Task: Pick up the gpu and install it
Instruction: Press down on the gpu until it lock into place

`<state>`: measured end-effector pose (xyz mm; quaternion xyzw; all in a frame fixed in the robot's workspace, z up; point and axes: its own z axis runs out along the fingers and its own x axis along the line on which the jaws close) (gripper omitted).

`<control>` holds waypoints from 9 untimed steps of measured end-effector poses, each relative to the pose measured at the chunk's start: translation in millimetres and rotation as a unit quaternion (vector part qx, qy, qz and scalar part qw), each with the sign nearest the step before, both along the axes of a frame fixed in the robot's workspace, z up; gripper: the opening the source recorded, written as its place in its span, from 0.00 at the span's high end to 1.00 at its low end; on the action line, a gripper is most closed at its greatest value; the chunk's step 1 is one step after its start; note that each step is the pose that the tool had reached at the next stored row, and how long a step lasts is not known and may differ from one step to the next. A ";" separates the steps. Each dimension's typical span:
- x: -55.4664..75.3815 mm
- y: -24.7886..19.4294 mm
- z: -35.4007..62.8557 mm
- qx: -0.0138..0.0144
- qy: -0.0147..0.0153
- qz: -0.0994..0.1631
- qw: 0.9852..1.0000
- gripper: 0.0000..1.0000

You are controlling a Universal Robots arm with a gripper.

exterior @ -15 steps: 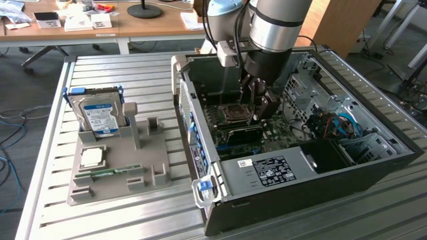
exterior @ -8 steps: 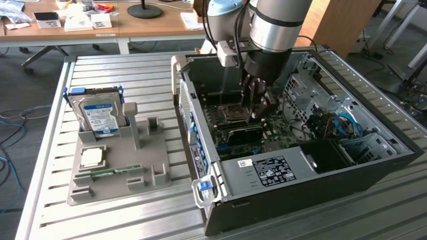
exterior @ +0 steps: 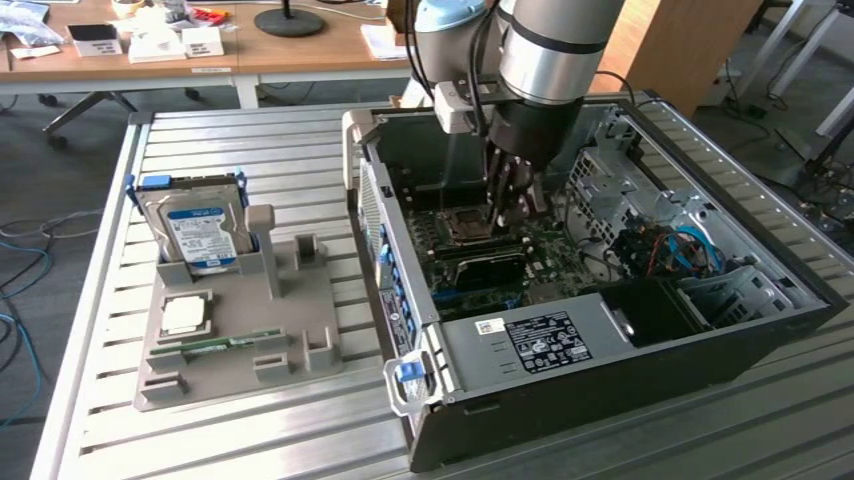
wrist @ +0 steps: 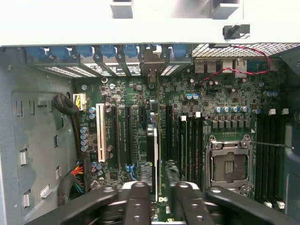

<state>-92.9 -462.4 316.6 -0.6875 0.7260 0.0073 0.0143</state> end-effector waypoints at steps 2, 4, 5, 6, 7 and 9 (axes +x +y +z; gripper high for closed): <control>0.0 0.0 0.0 0.000 0.000 0.000 1.000 0.80; 0.0 0.0 0.0 0.000 0.000 0.000 1.000 0.85; 0.0 0.0 0.0 0.000 0.000 0.000 1.000 0.89; 0.0 0.0 0.0 0.000 0.000 0.000 1.000 0.89; 0.0 0.0 0.0 0.000 0.000 0.000 1.000 0.89; 0.0 0.0 0.0 0.000 0.000 0.000 1.000 0.89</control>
